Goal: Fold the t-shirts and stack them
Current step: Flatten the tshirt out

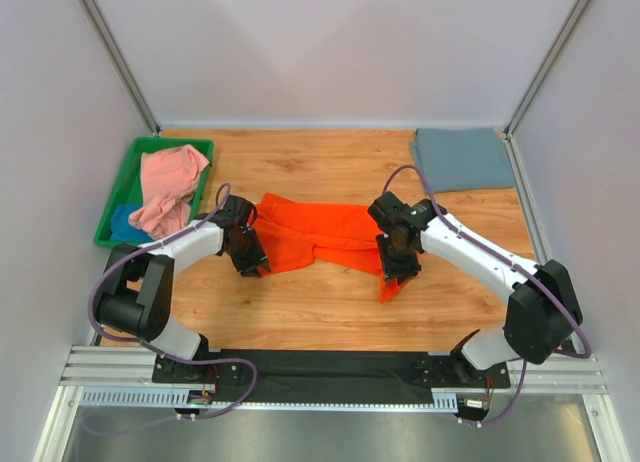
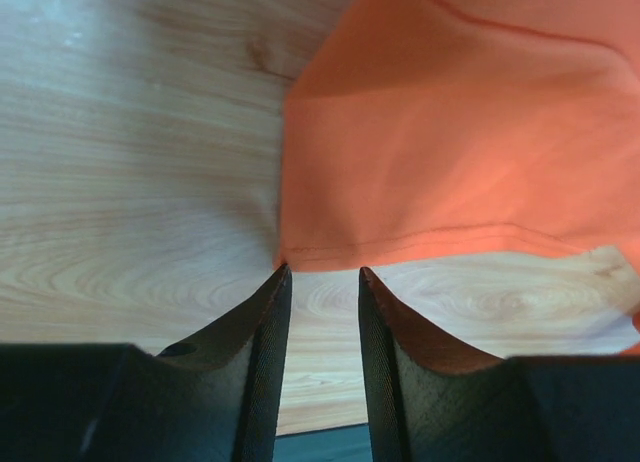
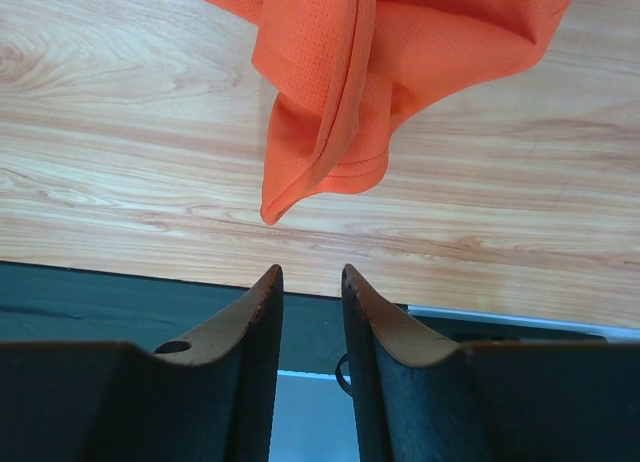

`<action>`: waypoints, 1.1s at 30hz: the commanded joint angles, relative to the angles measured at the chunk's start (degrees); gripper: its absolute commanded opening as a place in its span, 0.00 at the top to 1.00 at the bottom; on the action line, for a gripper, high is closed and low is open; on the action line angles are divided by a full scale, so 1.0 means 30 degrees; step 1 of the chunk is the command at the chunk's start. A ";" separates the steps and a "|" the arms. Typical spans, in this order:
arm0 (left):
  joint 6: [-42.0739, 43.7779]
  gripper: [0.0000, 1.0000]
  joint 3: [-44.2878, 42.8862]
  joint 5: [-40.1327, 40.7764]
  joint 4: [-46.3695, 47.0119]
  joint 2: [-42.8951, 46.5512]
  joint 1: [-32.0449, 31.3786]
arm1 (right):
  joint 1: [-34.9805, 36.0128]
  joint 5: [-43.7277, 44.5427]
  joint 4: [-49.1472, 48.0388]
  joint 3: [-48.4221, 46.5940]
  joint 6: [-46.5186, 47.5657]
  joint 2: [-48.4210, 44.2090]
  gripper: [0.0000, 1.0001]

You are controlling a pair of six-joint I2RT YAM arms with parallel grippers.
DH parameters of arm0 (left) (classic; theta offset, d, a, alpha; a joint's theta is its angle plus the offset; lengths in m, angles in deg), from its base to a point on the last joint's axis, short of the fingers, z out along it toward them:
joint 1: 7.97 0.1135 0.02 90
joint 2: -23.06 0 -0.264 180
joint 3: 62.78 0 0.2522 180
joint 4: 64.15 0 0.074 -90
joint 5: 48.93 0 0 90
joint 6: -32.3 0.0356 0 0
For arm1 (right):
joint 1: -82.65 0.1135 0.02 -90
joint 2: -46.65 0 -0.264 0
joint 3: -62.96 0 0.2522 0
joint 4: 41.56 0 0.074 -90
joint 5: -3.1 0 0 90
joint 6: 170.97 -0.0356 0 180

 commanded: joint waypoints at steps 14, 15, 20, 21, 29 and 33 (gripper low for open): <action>-0.2352 0.59 0.1197 0.1854 0.0835 0.2282 -0.0138 | 0.0062 0.0145 0.0045 0.0440 -0.0436 -0.1240 0.68; -0.2264 0.59 0.1022 0.1942 0.0717 0.2224 -0.0138 | 0.0091 0.0145 0.0074 0.0469 -0.0494 -0.1211 0.68; -0.2029 0.59 0.0669 0.2147 0.0425 0.1112 -0.0108 | 0.0092 0.0058 -0.0131 0.0908 -0.0582 -0.1298 0.68; -0.2058 0.60 0.0669 0.2177 0.0365 0.0907 -0.0108 | 0.0092 -0.0030 -0.0160 0.0996 -0.0640 -0.1385 0.69; -0.2293 0.64 0.1079 0.2382 0.1009 -0.0441 -0.0108 | 0.0150 0.0057 -0.0103 0.1348 -0.0845 -0.1679 0.68; -0.2059 0.87 0.0320 0.2498 0.0193 -0.0736 -0.0108 | 0.0472 0.0408 -0.0393 0.1932 -0.1372 -0.2175 0.67</action>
